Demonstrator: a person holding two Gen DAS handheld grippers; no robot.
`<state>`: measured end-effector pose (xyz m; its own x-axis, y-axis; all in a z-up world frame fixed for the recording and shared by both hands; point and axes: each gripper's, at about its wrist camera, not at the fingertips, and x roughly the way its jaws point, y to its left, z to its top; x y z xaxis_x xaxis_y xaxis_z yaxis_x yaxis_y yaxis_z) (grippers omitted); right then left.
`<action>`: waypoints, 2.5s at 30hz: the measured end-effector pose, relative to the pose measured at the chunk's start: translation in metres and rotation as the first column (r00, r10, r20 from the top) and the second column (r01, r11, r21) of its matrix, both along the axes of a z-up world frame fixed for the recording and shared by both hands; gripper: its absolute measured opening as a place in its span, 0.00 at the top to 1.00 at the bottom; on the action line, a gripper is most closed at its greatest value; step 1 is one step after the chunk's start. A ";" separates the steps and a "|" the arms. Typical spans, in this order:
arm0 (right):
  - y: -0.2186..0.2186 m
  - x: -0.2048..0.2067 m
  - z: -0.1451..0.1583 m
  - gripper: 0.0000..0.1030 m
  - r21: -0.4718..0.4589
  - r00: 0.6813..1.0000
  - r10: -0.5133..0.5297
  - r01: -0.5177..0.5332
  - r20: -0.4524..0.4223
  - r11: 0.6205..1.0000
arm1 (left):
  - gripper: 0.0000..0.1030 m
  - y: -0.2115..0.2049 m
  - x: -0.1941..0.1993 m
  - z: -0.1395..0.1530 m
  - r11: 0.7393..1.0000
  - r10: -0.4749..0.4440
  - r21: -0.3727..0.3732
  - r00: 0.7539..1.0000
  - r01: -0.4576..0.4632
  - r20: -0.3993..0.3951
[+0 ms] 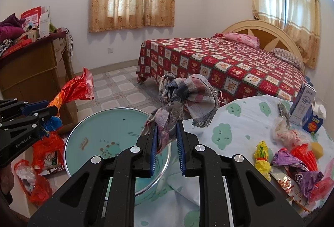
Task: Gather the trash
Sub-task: 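Carry both items over the teal bucket and open both tools to drop them, then grasp the yellow wrapper with the left tool while the right tool grasps the black scrubber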
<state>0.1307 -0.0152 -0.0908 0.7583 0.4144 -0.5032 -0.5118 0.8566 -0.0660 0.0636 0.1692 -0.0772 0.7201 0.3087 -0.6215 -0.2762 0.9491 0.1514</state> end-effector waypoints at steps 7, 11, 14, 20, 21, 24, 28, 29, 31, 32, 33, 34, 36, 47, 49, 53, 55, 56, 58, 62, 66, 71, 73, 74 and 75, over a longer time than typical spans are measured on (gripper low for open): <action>0.008 0.002 0.001 0.82 -0.003 1.000 0.012 -0.012 0.003 1.000 | 0.80 0.000 -0.001 0.001 1.000 -0.003 -0.002 1.000 0.003 0.001; 0.010 0.001 0.000 0.82 -0.004 1.000 0.018 -0.018 0.003 1.000 | 0.80 -0.001 -0.001 0.000 1.000 -0.006 0.000 1.000 0.006 -0.001; 0.011 0.002 -0.001 0.82 -0.006 1.000 0.023 -0.023 0.002 1.000 | 0.80 -0.001 -0.002 0.000 1.000 -0.008 0.000 1.000 0.008 -0.002; 0.013 0.003 -0.003 0.82 -0.011 1.000 0.028 -0.028 -0.002 1.000 | 0.79 0.000 -0.002 0.000 1.000 -0.008 -0.002 1.000 0.008 -0.003; 0.013 0.003 -0.003 0.82 -0.010 1.000 0.029 -0.029 -0.003 1.000 | 0.79 0.000 -0.002 0.000 1.000 -0.008 -0.003 1.000 0.008 -0.003; 0.013 0.004 -0.004 0.82 -0.014 0.999 0.033 -0.033 -0.005 0.999 | 0.79 -0.002 -0.002 -0.001 1.000 -0.012 -0.003 1.000 0.012 -0.004; 0.015 0.005 -0.007 0.80 -0.020 0.999 0.048 -0.049 -0.019 0.999 | 0.79 -0.005 -0.001 -0.001 1.000 -0.020 -0.005 1.000 0.020 -0.006; 0.015 0.006 -0.008 0.79 -0.020 0.998 0.052 -0.052 -0.021 0.998 | 0.79 -0.005 -0.001 -0.001 1.000 -0.023 -0.007 1.000 0.023 -0.004; 0.016 0.007 -0.011 0.67 -0.020 0.997 0.062 -0.063 -0.038 0.998 | 0.78 -0.007 -0.001 -0.001 0.999 -0.034 -0.010 0.999 0.034 -0.004; 0.017 0.007 -0.012 0.62 -0.019 0.997 0.066 -0.067 -0.043 0.998 | 0.70 -0.008 -0.001 -0.002 0.999 -0.037 -0.011 0.999 0.037 -0.003; 0.016 0.006 -0.013 0.54 -0.018 0.997 0.067 -0.068 -0.042 0.998 | 0.65 -0.009 -0.001 -0.002 0.999 -0.043 -0.011 0.999 0.043 -0.003; 0.016 0.005 -0.014 0.51 -0.023 0.998 0.059 -0.060 -0.036 0.998 | 0.57 -0.011 -0.002 -0.002 0.999 -0.044 -0.005 0.999 0.044 0.001; 0.015 0.005 -0.015 0.50 -0.020 0.998 0.054 -0.055 -0.040 0.998 | 0.52 -0.012 -0.002 -0.002 0.999 -0.046 0.000 0.999 0.046 0.003; -0.015 -0.005 -0.004 0.39 -0.010 1.000 -0.020 0.020 -0.018 1.000 | 0.38 -0.015 -0.001 -0.006 0.998 -0.057 -0.002 0.998 0.057 -0.009; -0.024 -0.010 -0.002 0.37 -0.018 0.999 -0.038 0.038 -0.006 0.999 | 0.32 -0.017 -0.001 -0.006 0.999 -0.054 0.002 0.999 0.054 -0.005; -0.056 -0.022 0.001 0.35 -0.035 0.995 -0.095 0.095 0.007 0.995 | 0.31 -0.027 -0.002 -0.012 0.997 -0.079 0.004 0.997 0.079 -0.022; -0.085 -0.029 0.000 0.35 -0.040 0.989 -0.148 0.148 0.008 0.988 | 0.31 -0.042 -0.002 -0.022 0.993 -0.116 0.014 0.992 0.117 -0.050; -0.106 -0.034 -0.001 0.34 -0.045 0.982 -0.191 0.191 0.008 0.980 | 0.31 -0.048 -0.002 -0.025 0.991 -0.129 0.019 0.990 0.130 -0.060; -0.138 -0.039 -0.004 0.34 -0.050 0.966 -0.259 0.259 0.001 0.965 | 0.31 -0.063 -0.002 -0.033 0.986 -0.165 0.022 0.982 0.168 -0.087; -0.225 -0.048 -0.023 0.34 -0.060 0.889 -0.456 0.454 -0.040 0.889 | 0.31 -0.089 -0.003 -0.045 0.975 -0.212 0.046 0.970 0.219 -0.118; -0.276 -0.047 -0.037 0.34 -0.031 0.838 -0.536 0.536 -0.104 0.843 | 0.31 -0.114 -0.003 -0.050 0.965 -0.247 0.065 0.961 0.256 -0.125; -0.296 -0.025 -0.055 0.35 -0.040 0.821 -0.542 0.544 -0.180 0.838 | 0.31 -0.140 0.004 -0.049 0.954 -0.279 0.077 0.952 0.290 -0.127; -0.300 -0.017 -0.064 0.44 -0.018 0.827 -0.502 0.515 -0.251 0.857 | 0.31 -0.152 0.002 -0.046 0.948 -0.299 0.081 0.947 0.309 -0.118; -0.300 -0.017 -0.066 0.46 -0.005 0.833 -0.488 0.504 -0.262 0.863 | 0.31 -0.155 0.002 -0.045 0.945 -0.305 0.085 0.946 0.315 -0.115; -0.300 -0.019 -0.067 0.53 0.000 0.838 -0.478 0.495 -0.265 0.869 | 0.31 -0.159 0.001 -0.044 0.942 -0.313 0.094 0.943 0.323 -0.111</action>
